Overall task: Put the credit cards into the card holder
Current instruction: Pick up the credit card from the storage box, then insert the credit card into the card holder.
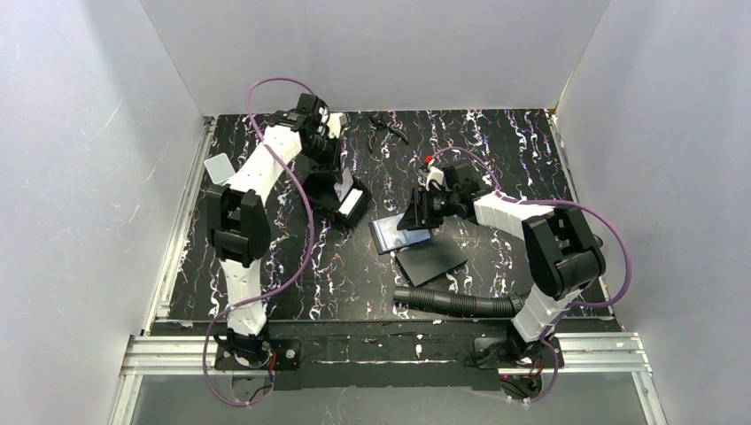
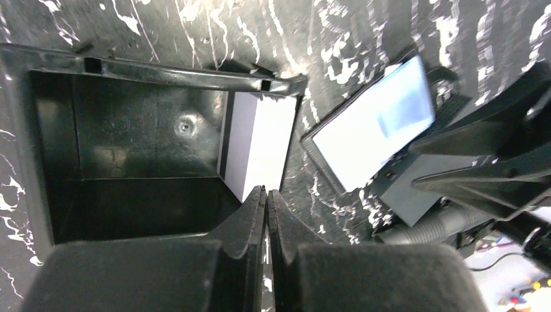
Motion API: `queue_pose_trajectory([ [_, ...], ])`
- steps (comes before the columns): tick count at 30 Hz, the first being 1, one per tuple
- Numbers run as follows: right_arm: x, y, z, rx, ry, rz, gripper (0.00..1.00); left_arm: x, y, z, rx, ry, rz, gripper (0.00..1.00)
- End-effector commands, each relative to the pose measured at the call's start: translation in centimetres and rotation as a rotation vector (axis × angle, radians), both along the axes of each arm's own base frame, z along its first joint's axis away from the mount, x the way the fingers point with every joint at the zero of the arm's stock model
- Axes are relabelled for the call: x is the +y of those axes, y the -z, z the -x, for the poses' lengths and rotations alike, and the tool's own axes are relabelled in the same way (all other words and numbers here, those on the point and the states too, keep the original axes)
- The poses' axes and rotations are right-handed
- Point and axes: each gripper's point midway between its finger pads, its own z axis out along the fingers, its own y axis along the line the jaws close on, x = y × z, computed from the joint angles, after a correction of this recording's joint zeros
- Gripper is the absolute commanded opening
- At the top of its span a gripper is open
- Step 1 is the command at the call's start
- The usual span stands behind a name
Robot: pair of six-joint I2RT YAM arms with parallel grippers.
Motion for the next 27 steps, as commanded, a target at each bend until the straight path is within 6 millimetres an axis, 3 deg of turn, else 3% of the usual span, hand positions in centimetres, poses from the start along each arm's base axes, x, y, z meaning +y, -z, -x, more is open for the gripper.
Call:
queue_pose_trajectory([
  [1,2.6,-7.0,-1.1,-0.085,0.000,-0.242,0.55,-1.8,-9.1,-0.4,-0.206,-0.111,0.217,0.00],
  [6,3.9,-13.9,-2.0,-0.062,0.143,-0.610,0.65,-5.1,-11.6,-0.1,-0.252,-0.277,0.621,0.00],
  [8,3.8,-17.2,-2.2,-0.082,0.164,-0.789,0.67,-6.9,-13.5,0.2,-0.274,-0.317,0.815,0.00],
  [10,3.6,-18.8,-2.5,-0.054,0.182,-0.916,0.68,-8.4,-13.7,1.1,-0.279,-0.324,0.871,0.00],
  [13,3.2,-20.0,-3.0,-0.023,0.195,-1.025,0.69,-10.2,-14.0,2.3,-0.284,-0.319,0.897,0.00],
  [16,3.3,-20.0,-3.5,-0.022,0.211,-1.014,0.68,-10.9,-14.2,3.3,-0.305,-0.327,0.919,0.00],
  [21,2.7,-19.3,-3.5,-0.020,0.263,-0.970,0.53,-9.9,-13.5,3.8,-0.343,-0.387,0.908,0.00],
  [27,1.7,-19.1,-3.4,-0.021,0.312,-0.980,0.52,-9.0,-13.9,4.0,-0.381,-0.437,0.932,0.00],
])
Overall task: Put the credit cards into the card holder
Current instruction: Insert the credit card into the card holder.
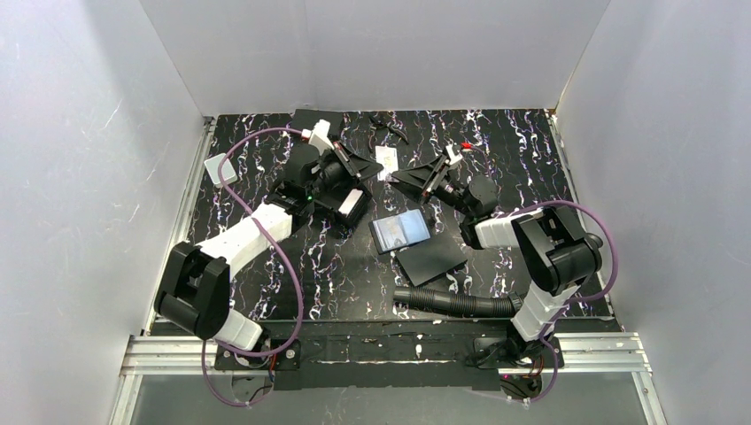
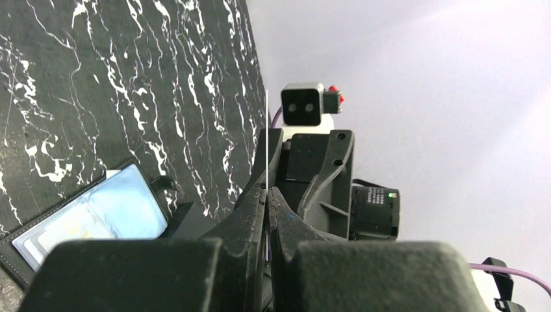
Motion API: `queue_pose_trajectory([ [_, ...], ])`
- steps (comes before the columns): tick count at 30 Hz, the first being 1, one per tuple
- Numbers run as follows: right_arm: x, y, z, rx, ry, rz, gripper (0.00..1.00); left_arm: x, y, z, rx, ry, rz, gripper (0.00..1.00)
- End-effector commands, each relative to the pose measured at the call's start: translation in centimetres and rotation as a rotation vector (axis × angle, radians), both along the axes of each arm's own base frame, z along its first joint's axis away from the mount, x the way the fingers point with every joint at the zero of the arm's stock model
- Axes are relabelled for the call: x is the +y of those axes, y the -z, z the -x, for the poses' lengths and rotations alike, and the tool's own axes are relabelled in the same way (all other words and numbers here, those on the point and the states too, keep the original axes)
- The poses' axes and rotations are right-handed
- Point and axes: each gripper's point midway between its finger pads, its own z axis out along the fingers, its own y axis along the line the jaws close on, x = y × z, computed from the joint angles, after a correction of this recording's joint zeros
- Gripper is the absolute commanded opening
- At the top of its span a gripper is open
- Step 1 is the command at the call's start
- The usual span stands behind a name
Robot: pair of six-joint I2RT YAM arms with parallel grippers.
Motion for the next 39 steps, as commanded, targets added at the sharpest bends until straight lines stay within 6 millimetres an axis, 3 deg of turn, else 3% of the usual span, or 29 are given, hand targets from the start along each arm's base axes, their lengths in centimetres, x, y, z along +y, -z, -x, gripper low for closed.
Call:
queue_pose_trajectory([
  [1,-1.1,-3.1,0.1,-0.090,0.040,-0.061,0.51,1.2,-3.1,-0.2,-0.086,-0.078,0.067,0.00],
  [7,-1.2,-3.7,0.0,-0.097,0.046,-0.084,0.27,0.6,-3.3,0.1,-0.087,-0.064,0.093,0.00],
  [11,-1.2,-3.6,-0.1,-0.093,0.038,-0.101,0.25,0.4,-2.8,0.6,-0.084,-0.052,0.097,0.00],
  [14,-1.3,-3.1,-0.2,-0.090,0.039,-0.097,0.29,0.2,-2.4,1.1,-0.079,-0.039,0.096,0.00],
  [15,-1.4,-3.1,-0.3,-0.094,0.039,-0.097,0.25,0.1,-2.2,1.2,-0.074,-0.032,0.094,0.00],
  [17,-1.5,-3.1,-0.3,-0.112,0.035,-0.088,0.03,0.0,-1.7,1.5,-0.062,-0.022,0.090,0.00],
  [18,-1.8,-2.9,-0.5,-0.119,0.040,-0.071,0.01,0.0,-1.4,1.6,-0.057,-0.019,0.086,0.04],
  [20,-2.8,-0.9,-0.7,-0.121,0.045,0.023,0.01,0.2,-0.3,1.9,-0.030,-0.015,0.045,0.26],
  [22,-3.9,2.5,-1.0,-0.105,0.039,0.181,0.01,0.6,1.7,2.3,0.025,-0.004,-0.055,0.46],
  [26,-6.1,11.4,0.5,-0.072,-0.112,0.632,0.01,1.3,6.6,4.0,0.163,0.055,-0.321,0.55],
  [28,-7.5,13.6,1.5,-0.080,-0.178,0.812,0.01,1.4,8.5,5.2,0.218,0.082,-0.440,0.56],
  [31,-8.5,14.3,2.6,-0.097,-0.216,0.889,0.01,0.5,10.8,6.5,0.250,0.125,-0.545,0.54],
  [35,-7.9,14.7,3.7,-0.093,-0.280,0.837,0.01,-1.2,13.6,7.5,0.288,0.185,-0.642,0.38],
  [39,-8.0,16.0,4.6,-0.069,-0.315,0.841,0.01,-1.5,15.9,7.5,0.328,0.219,-0.740,0.24],
])
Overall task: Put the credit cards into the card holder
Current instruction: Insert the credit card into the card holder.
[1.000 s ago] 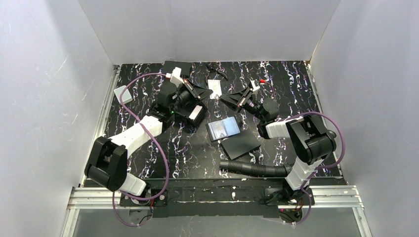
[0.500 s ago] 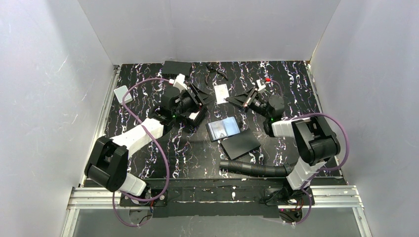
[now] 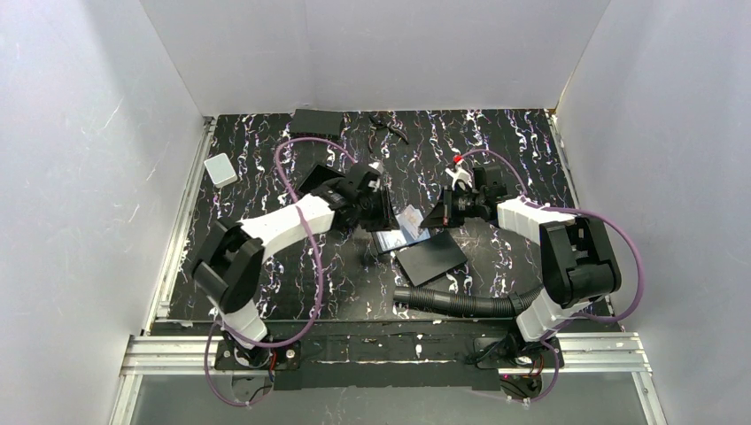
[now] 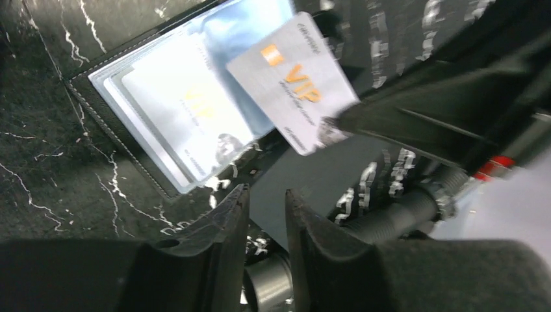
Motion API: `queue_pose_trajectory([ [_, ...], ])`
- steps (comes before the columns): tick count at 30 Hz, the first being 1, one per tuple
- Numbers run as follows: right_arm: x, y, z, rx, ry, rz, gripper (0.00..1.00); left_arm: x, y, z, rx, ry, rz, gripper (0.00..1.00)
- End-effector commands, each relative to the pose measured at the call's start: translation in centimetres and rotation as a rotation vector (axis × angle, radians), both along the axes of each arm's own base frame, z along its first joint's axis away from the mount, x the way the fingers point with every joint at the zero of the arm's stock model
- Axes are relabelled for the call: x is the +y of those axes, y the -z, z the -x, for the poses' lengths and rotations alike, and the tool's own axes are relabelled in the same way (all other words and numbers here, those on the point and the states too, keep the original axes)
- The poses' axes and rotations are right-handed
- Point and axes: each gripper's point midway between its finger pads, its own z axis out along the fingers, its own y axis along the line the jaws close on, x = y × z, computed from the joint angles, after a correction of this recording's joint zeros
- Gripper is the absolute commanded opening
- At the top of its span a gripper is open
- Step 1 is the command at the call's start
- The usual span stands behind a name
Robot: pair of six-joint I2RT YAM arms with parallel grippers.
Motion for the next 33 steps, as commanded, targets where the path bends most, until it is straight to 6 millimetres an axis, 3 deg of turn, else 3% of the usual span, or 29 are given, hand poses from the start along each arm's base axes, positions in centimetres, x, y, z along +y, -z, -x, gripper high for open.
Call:
queue_pose_trajectory([
  [1,-0.3,1.0,1.9,0.010,-0.092,0.018,0.01,1.4,2.5,0.4,0.049,0.039,-0.165,0.21],
  [13,-0.4,2.3,1.7,0.010,-0.090,0.022,0.01,2.7,6.8,0.8,0.126,0.045,-0.289,0.11],
  [33,-1.0,2.9,0.3,0.014,-0.044,0.047,0.01,3.4,8.2,1.0,0.149,0.035,-0.332,0.08],
])
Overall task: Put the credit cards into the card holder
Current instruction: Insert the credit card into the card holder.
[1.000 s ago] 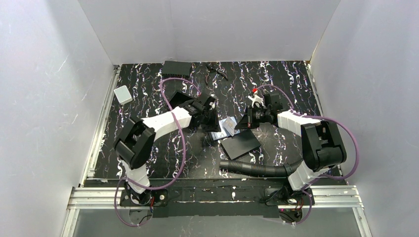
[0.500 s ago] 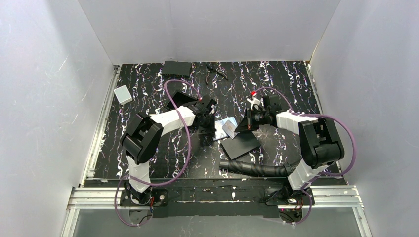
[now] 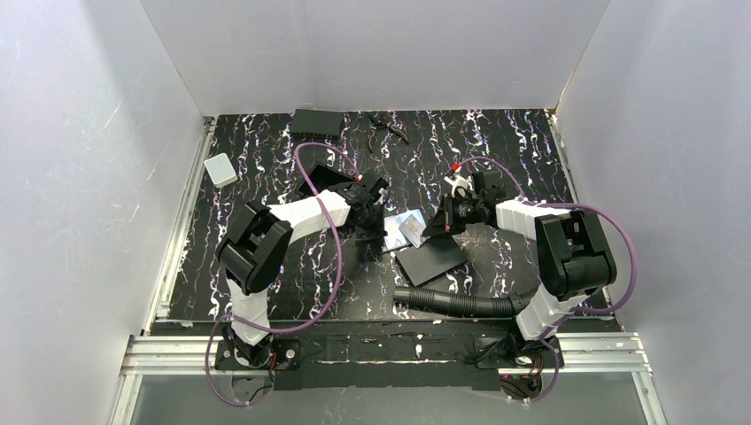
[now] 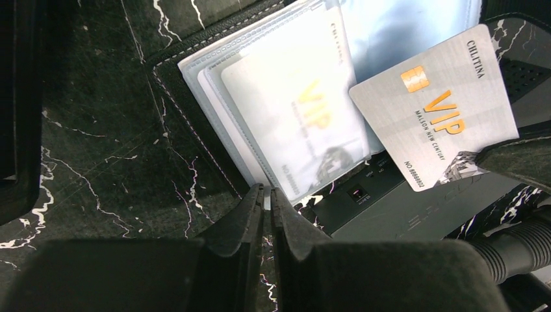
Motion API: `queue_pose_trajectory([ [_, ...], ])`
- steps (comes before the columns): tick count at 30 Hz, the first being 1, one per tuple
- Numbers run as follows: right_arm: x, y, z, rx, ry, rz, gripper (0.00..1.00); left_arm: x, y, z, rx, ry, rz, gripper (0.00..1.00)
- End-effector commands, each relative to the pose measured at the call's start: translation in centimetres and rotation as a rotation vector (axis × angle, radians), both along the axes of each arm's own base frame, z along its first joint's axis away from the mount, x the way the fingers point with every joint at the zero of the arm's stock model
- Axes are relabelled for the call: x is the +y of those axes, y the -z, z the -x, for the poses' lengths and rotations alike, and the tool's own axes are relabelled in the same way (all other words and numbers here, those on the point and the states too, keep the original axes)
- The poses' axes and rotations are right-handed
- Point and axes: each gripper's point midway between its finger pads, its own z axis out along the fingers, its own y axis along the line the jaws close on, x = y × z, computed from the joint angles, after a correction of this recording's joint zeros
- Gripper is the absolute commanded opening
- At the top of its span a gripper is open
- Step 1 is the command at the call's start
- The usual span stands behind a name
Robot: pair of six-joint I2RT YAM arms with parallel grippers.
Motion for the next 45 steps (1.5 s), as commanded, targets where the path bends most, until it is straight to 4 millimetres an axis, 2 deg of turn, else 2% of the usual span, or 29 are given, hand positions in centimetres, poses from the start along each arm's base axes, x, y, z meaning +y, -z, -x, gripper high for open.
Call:
queue_pose_trajectory([
  [1,-0.1,0.3,-1.1,-0.028,0.009,0.004,0.01,0.7,0.2,-0.3,-0.003,-0.003,-0.042,0.08],
  [7,0.2,0.4,-1.4,-0.032,0.009,-0.016,0.01,0.7,0.5,-0.1,0.007,0.000,-0.044,0.07],
  [19,-0.9,1.0,-2.3,-0.036,0.064,0.029,0.01,0.9,0.4,-0.1,0.004,0.000,-0.047,0.07],
  [26,-0.5,0.9,-2.0,-0.028,0.043,-0.007,0.01,0.8,0.5,-0.1,0.007,0.000,-0.047,0.07],
  [33,0.7,0.3,-1.4,-0.019,0.018,-0.102,0.01,0.8,0.5,-0.1,0.005,-0.004,-0.047,0.06],
  [40,1.5,-0.9,-1.7,-0.023,0.047,-0.200,0.01,1.3,1.4,-0.6,0.034,-0.031,-0.042,0.06],
  [45,1.1,-1.6,-2.2,-0.038,0.092,-0.251,0.01,1.4,1.6,-1.4,0.032,-0.031,-0.047,0.05],
])
